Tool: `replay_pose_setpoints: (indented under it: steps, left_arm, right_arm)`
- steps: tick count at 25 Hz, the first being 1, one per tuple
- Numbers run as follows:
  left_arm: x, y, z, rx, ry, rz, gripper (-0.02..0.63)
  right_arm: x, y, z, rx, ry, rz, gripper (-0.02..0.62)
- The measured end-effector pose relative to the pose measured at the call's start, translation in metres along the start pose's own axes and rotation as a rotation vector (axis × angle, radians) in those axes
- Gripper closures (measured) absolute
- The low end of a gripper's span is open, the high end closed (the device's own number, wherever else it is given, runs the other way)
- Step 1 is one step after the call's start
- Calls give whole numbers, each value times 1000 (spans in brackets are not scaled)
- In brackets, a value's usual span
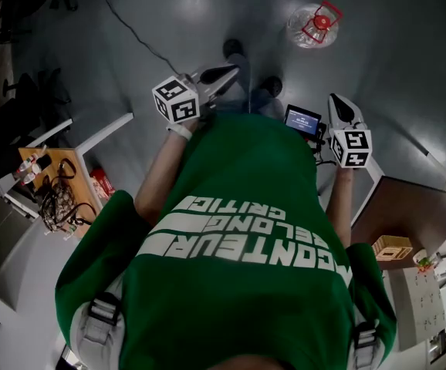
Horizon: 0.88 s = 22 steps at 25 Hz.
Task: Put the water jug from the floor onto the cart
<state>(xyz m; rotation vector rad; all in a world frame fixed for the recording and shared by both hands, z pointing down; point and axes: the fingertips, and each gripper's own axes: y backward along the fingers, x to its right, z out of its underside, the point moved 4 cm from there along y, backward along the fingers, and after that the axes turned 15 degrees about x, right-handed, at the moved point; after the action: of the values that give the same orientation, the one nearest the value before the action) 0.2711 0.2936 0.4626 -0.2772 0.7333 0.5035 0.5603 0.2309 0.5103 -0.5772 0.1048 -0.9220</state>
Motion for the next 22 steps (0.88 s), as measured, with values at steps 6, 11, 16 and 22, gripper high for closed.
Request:
replay_pose_setpoints:
  steps: [6,11,16,22]
  left_arm:
    - [-31,-13,-31,-11,13,19,597]
    - [-64,-19,-63,-2,21,18,597]
    - [-100,-16,-87,-12,40,7,597]
    - [-132,-22,-113,-25,57,42,597]
  right_arm:
    - [-2,-20,-11,-21,-40,37,601]
    - [-6,-49,-32,-37,-37,46,601]
    - [-12,-81,-52,-58,-34,55,601]
    - [-20,-109,-74,-77,-29,86,601]
